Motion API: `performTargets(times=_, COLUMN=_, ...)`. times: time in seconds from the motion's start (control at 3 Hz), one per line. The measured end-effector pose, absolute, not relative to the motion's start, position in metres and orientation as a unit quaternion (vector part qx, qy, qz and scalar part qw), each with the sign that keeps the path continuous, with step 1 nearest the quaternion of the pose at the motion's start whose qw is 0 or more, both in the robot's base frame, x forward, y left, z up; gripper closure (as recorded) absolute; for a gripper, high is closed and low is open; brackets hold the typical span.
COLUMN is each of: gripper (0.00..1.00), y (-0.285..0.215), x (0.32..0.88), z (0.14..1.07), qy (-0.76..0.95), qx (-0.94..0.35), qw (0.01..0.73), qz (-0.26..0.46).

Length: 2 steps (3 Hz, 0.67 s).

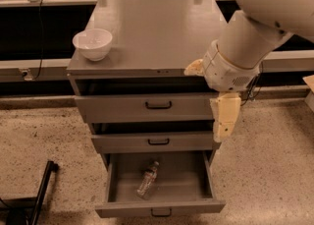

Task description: Pick water bottle from bottom drawer and place on counter

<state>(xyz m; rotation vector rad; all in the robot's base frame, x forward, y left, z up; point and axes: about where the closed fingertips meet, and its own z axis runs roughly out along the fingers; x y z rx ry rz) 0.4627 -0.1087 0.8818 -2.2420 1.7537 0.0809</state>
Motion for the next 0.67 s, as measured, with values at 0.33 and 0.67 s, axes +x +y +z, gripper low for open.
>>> performTargets(times=0.33, gripper=0.0, y=-0.102, x=0.488, z=0.862, qy=0.573, qx=-0.808, qw=0.135, qz=0.008)
performTargets(times=0.67, gripper=0.0, y=-0.096, x=0.489, z=0.842, qy=0.499, qx=-0.851, qw=0.164, qz=-0.018)
